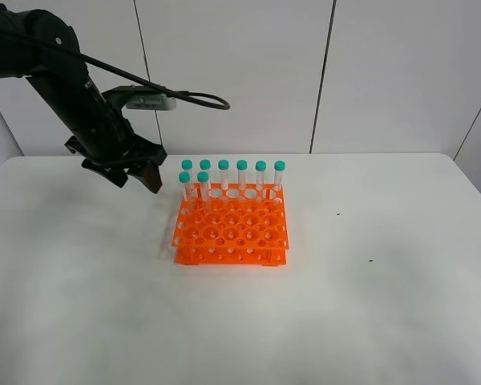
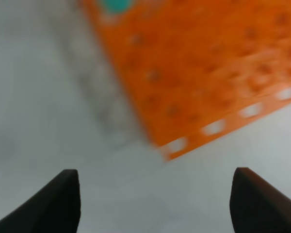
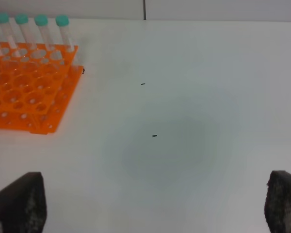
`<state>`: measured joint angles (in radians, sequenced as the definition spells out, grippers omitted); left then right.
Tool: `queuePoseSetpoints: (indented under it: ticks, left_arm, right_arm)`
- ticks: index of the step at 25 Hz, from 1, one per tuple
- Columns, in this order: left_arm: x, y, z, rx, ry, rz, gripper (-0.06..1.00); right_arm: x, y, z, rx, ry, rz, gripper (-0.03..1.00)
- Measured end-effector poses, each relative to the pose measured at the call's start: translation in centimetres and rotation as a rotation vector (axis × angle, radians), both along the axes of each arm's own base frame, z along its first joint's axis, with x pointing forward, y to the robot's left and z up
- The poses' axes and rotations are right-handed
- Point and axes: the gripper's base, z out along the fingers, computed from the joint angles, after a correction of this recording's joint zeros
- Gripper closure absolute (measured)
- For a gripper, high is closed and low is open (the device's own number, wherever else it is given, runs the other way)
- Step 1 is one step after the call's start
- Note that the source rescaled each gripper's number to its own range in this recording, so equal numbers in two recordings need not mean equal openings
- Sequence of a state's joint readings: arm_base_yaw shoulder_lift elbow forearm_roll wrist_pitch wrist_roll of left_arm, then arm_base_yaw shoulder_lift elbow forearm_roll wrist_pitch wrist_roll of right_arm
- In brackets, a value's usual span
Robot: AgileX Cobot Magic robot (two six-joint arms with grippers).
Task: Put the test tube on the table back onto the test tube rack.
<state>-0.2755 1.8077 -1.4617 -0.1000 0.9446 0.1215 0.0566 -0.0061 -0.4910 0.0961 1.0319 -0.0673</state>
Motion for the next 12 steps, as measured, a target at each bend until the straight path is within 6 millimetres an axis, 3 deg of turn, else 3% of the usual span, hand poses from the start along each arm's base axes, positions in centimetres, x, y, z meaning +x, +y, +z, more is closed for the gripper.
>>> queuePoseSetpoints:
  ticks: [7, 12]
  left_arm:
    - [1.7, 6.8, -0.9, 0.063, 0.094, 0.192, 0.0]
    - [1.3, 9.9, -0.9, 0.072, 0.163, 0.277, 0.0]
  right_arm:
    - [0.0, 0.0, 0.0, 0.0, 0.0, 0.0, -0.03]
    - [0.0, 0.0, 0.0, 0.0, 0.0, 0.0, -0.03]
